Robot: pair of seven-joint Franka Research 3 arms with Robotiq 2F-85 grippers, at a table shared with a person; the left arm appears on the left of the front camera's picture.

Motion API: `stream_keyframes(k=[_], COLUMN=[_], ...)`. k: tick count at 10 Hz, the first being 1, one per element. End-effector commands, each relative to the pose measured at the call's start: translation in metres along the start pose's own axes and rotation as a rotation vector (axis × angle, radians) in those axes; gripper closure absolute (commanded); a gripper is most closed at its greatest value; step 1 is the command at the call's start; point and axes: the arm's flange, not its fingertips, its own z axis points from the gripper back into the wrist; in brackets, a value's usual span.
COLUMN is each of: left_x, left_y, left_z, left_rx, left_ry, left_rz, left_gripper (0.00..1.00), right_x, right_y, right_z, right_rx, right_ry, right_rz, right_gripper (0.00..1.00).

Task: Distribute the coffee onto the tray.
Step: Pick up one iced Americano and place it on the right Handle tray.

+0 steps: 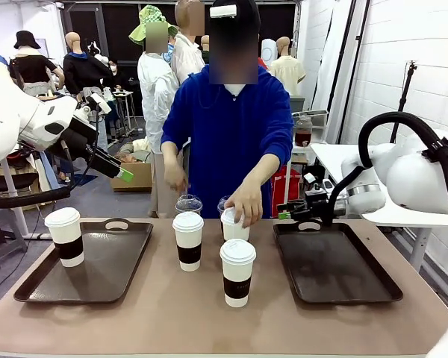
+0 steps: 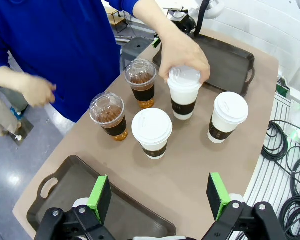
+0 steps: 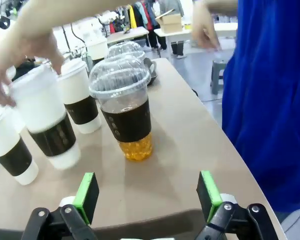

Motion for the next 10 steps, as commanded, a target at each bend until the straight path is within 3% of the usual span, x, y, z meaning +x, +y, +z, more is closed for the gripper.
stream_keyframes(k=[1,10], left_x=[-0.0013,-0.0013], left_y=[0.0005,0.0005], left_z=[0.0004,0.0004], left_rx=[-0.008,-0.008], left_ry=[-0.002,-0.002], left_rz=[0.001,0.001], left_gripper=[0.00,0.00], right_x=[-0.0013,-0.0055], right_y=[0.0087,0.0013], right_z=[-0.0011,0.0035], right_rx=[-0.015,-0.003], right_ry=[-0.025,-0.001], right_rz=[-0.013,-0.012], right_gripper=[0.00,0.00])
